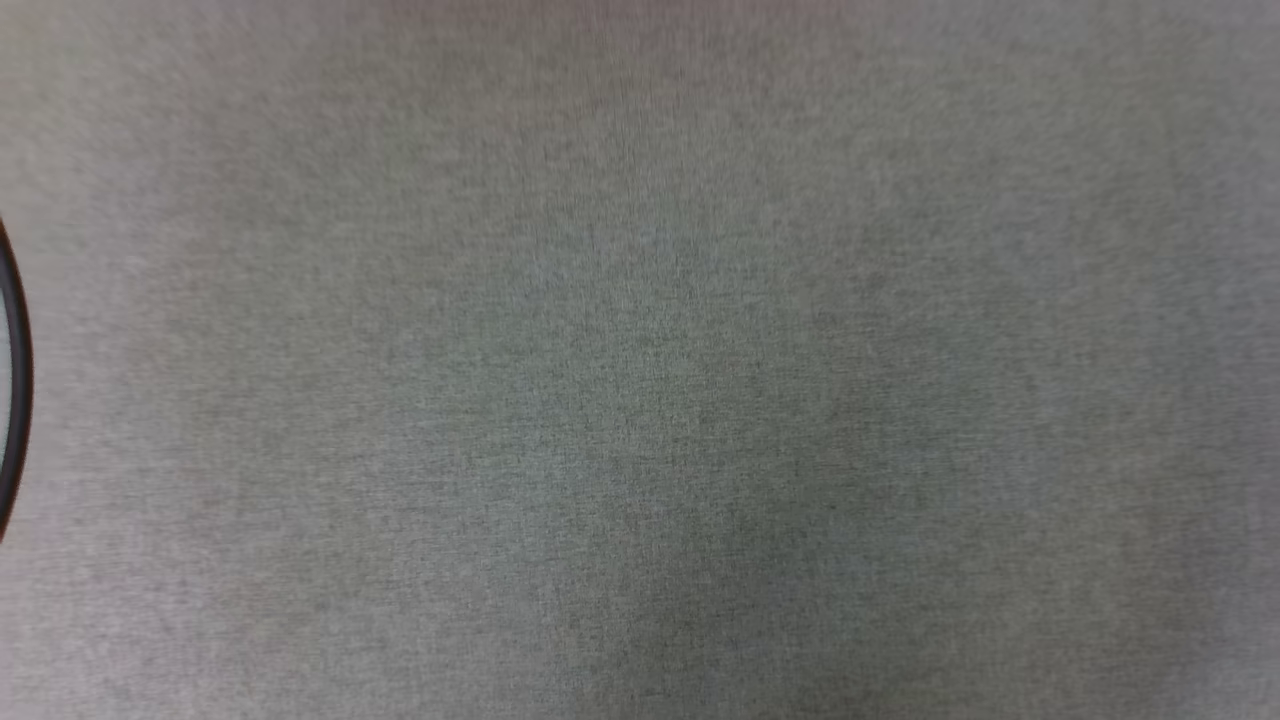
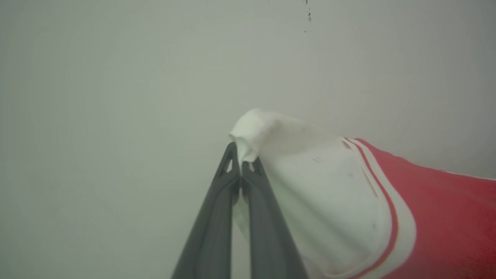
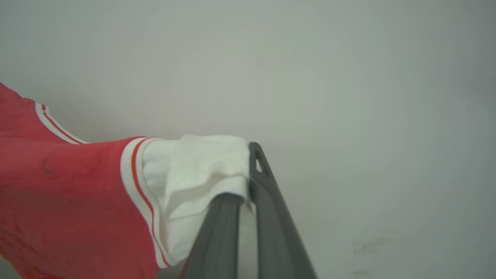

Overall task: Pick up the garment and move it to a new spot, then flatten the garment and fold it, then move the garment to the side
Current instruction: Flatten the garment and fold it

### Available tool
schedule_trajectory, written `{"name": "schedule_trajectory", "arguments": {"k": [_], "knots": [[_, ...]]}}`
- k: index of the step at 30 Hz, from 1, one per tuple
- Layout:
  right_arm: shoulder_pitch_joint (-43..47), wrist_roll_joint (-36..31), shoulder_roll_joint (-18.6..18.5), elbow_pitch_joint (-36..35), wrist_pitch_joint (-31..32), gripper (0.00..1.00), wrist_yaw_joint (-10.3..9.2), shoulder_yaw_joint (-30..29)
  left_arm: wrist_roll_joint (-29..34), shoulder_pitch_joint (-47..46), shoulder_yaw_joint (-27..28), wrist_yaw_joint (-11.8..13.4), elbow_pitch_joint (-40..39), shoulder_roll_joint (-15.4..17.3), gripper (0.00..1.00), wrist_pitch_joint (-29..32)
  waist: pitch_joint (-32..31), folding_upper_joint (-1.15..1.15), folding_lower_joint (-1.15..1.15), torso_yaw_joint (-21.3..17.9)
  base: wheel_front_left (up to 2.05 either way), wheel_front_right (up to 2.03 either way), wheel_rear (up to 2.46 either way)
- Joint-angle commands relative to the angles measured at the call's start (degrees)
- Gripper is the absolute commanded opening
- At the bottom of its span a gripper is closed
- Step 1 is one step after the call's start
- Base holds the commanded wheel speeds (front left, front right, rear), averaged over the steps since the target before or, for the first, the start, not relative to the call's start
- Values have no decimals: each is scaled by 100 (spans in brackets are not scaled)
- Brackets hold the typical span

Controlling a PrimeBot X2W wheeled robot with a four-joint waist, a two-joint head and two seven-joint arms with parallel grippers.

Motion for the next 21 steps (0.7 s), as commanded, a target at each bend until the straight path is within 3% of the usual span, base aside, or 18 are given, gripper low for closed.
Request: {"name": "schedule_trajectory", "arguments": {"k": [1,11,21], "knots": [[-120,58,32,105,-106,0,-9,45,-48,-55,10,-8,72,-16,0,-31,340,0,-1,-8,0,0,0],[142,448,161,646,-432,0,-9,602,-519,393,132,-232,598,-301,0,31,744,0,-1,-24,0,0,0],[1587,1407,267,624,-821,0,-9,1405,-1158,1963,335,-643,1150,-585,0,-248,408,0,-1,-15,0,0,0]]}}
